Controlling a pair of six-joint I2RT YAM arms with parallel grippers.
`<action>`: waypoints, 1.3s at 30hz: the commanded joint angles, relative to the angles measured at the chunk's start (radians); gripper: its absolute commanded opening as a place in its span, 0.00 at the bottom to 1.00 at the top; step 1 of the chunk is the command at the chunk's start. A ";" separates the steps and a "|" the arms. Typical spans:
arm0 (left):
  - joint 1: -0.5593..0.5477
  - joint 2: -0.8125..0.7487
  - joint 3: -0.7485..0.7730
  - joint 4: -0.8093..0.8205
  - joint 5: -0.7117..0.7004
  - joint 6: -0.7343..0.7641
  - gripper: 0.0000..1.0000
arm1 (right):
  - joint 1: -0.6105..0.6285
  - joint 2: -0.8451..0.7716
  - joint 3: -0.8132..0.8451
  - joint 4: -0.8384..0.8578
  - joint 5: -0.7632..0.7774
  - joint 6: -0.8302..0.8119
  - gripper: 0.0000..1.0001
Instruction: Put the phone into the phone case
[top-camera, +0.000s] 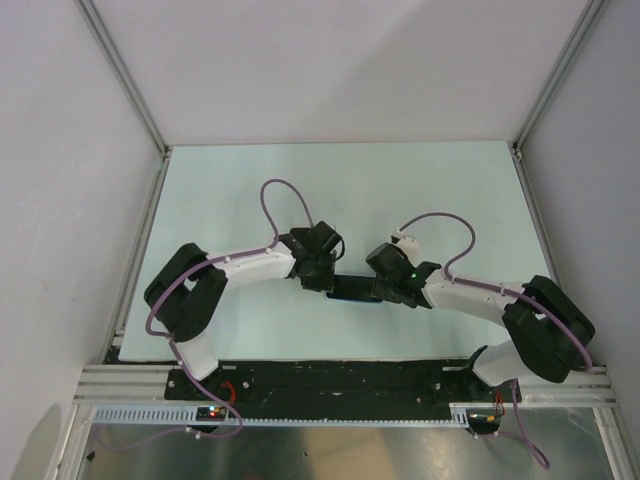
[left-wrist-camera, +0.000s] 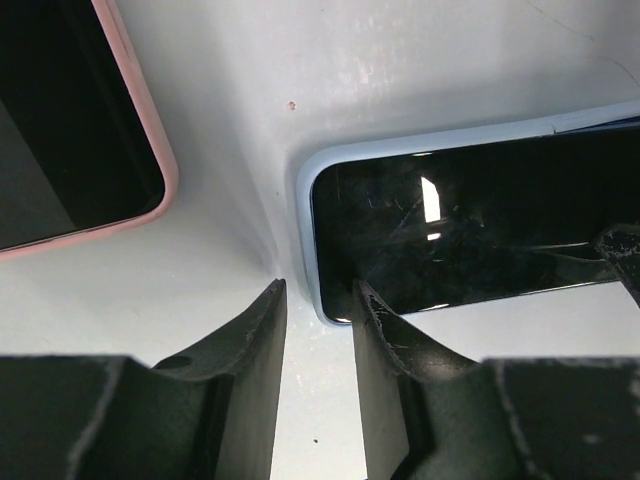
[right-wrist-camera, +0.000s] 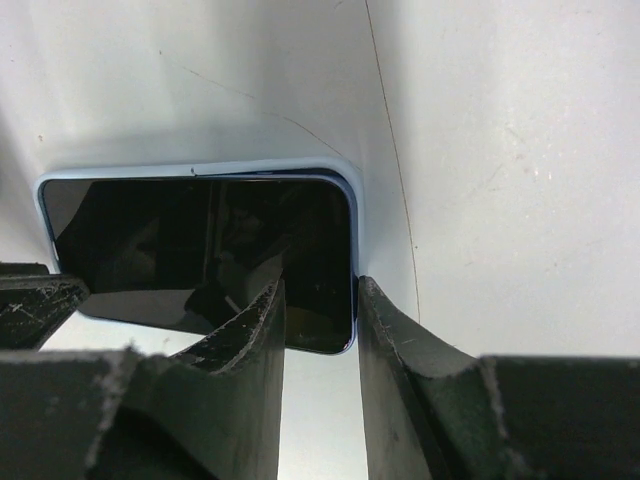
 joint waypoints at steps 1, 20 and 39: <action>-0.018 -0.021 -0.035 0.002 -0.020 -0.009 0.37 | 0.093 0.247 -0.065 -0.056 -0.137 0.025 0.00; -0.017 -0.004 -0.065 0.026 -0.042 -0.014 0.36 | -0.072 -0.130 -0.073 -0.146 -0.200 -0.084 0.32; -0.017 -0.001 -0.057 0.028 -0.037 -0.010 0.36 | -0.070 -0.029 -0.097 -0.151 -0.117 -0.070 0.18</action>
